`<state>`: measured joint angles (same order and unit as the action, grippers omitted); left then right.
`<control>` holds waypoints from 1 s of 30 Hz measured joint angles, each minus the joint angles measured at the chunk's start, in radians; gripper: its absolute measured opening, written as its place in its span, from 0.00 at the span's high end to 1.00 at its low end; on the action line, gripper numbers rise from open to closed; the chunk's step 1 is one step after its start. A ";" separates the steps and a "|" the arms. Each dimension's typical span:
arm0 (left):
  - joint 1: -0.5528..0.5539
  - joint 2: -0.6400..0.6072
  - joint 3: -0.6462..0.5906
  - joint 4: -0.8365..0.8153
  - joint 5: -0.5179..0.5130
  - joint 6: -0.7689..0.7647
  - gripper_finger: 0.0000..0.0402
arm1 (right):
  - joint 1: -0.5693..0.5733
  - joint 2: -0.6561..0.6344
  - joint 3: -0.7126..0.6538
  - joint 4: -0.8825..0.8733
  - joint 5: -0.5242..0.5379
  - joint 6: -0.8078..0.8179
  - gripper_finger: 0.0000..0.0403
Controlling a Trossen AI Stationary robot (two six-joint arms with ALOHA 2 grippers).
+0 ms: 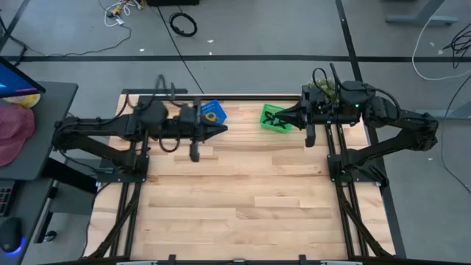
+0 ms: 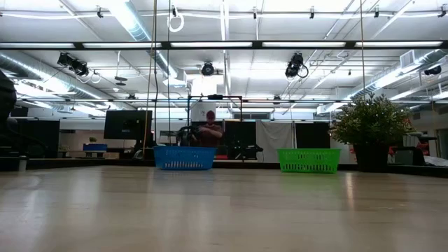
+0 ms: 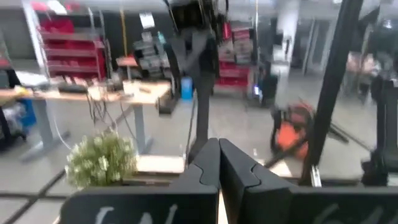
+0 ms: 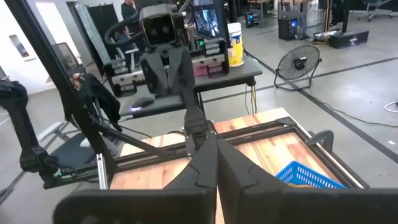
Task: Sort spring keychains
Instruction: Return to home position
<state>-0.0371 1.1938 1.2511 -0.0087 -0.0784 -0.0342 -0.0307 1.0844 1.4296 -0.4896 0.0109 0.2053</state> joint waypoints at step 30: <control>-0.029 -1.016 -0.744 0.198 -0.078 0.020 1.00 | 0.000 0.003 0.000 0.004 0.027 0.056 1.00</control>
<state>-0.0658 0.1774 0.5070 0.1894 -0.1564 -0.0137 -0.0307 1.0870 1.4296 -0.4857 0.0376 0.2610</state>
